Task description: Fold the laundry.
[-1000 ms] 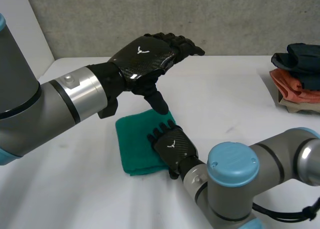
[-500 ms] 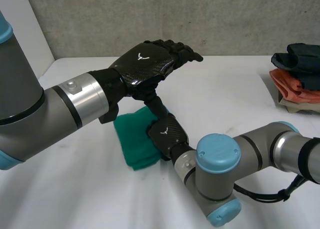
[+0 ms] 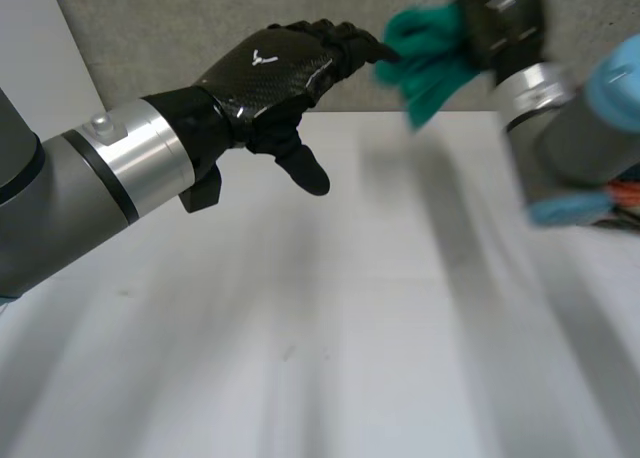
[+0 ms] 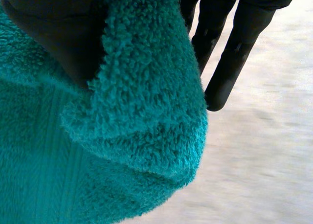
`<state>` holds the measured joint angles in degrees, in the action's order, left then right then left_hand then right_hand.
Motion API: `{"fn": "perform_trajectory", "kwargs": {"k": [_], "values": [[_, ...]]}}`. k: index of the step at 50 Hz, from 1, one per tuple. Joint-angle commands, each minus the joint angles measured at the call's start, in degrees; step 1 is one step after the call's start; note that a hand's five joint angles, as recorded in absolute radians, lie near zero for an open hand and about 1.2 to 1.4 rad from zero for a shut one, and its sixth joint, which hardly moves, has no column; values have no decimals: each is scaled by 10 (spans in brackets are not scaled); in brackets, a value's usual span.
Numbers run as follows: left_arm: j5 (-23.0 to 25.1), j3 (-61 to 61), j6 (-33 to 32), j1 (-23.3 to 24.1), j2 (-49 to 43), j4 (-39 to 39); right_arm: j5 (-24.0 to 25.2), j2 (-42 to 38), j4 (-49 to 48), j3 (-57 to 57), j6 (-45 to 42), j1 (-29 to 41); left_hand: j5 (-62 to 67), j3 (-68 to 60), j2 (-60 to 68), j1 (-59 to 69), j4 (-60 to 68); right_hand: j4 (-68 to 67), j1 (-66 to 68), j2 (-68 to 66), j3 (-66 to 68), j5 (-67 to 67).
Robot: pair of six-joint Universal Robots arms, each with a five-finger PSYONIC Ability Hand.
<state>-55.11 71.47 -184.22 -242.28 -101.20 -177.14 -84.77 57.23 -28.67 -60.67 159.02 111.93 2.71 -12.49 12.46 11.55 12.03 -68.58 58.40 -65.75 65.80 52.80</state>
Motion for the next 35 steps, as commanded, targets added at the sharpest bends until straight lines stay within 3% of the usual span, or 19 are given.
{"fn": "perform_trajectory", "kwargs": {"k": [1,6,13,23,25,26,33,35], "values": [[0,0,36,0,4,-19,10,-4,-38,62,58,-156,-3,1,-1,9,4,-114,216,-142,142,172],[0,4,36,0,3,-20,89,-66,-89,73,88,-263,-3,1,-1,9,4,-114,216,-142,142,172],[1,26,36,0,2,-24,197,-179,-86,69,88,-359,-3,1,-1,9,4,-114,216,-142,142,172],[1,34,36,0,0,-33,278,-210,-72,42,65,-406,-3,1,-1,9,4,-114,216,-142,142,172],[0,31,36,0,0,-33,281,-194,-73,29,59,-406,-3,1,-1,9,4,518,-416,490,-490,-460],[0,30,36,1,1,-34,280,-186,-73,24,58,-406,-3,1,-1,9,4,586,-484,558,-558,-528],[0,25,36,6,6,-33,282,-75,-60,-45,67,-406,-3,1,-1,9,4,586,-484,558,-558,-528],[0,26,36,7,7,-33,279,-32,-19,-72,70,-407,-3,1,-1,9,4,586,-484,558,-558,-528]]}}
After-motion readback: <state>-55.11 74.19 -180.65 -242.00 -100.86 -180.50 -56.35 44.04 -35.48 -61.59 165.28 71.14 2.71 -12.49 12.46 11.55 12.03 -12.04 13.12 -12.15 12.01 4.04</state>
